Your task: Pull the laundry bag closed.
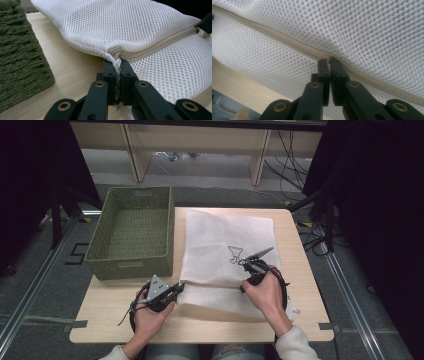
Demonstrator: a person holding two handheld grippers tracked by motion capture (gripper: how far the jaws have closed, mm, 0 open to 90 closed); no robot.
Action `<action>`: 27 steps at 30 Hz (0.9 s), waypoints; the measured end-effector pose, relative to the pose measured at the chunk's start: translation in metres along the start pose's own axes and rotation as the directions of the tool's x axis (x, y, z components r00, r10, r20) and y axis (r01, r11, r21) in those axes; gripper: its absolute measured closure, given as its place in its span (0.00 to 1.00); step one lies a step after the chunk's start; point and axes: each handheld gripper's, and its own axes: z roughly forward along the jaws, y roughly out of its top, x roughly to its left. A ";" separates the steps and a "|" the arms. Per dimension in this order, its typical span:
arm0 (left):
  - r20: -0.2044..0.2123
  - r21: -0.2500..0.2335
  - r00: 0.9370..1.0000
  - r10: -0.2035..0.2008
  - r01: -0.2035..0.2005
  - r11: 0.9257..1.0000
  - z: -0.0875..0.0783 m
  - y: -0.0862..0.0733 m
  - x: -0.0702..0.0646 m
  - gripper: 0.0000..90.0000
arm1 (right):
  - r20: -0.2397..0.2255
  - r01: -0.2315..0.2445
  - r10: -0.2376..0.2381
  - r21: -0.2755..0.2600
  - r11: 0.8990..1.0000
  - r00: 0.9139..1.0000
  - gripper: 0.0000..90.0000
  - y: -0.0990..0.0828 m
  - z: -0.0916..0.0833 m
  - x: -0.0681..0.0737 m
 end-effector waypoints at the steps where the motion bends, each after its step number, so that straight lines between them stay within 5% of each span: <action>1: 0.001 0.000 1.000 -0.002 0.002 1.000 0.000 0.000 0.000 0.94 | 0.004 -0.005 0.005 -0.002 1.000 1.000 0.98 0.000 0.000 -0.001; 14: 0.002 0.000 1.000 -0.004 0.004 1.000 0.000 0.000 0.000 0.94 | 0.015 0.005 -0.005 0.000 1.000 1.000 0.98 -0.001 -0.001 -0.003; 17: -0.002 0.002 1.000 0.002 -0.002 1.000 0.000 0.000 0.000 0.94 | 0.016 -0.034 0.033 0.005 0.999 0.999 0.98 -0.002 -0.002 -0.002; 27: 0.001 0.000 1.000 -0.003 0.003 1.000 0.000 0.000 0.000 0.94 | 0.007 -0.041 0.041 0.015 0.999 0.999 0.98 -0.002 -0.004 -0.002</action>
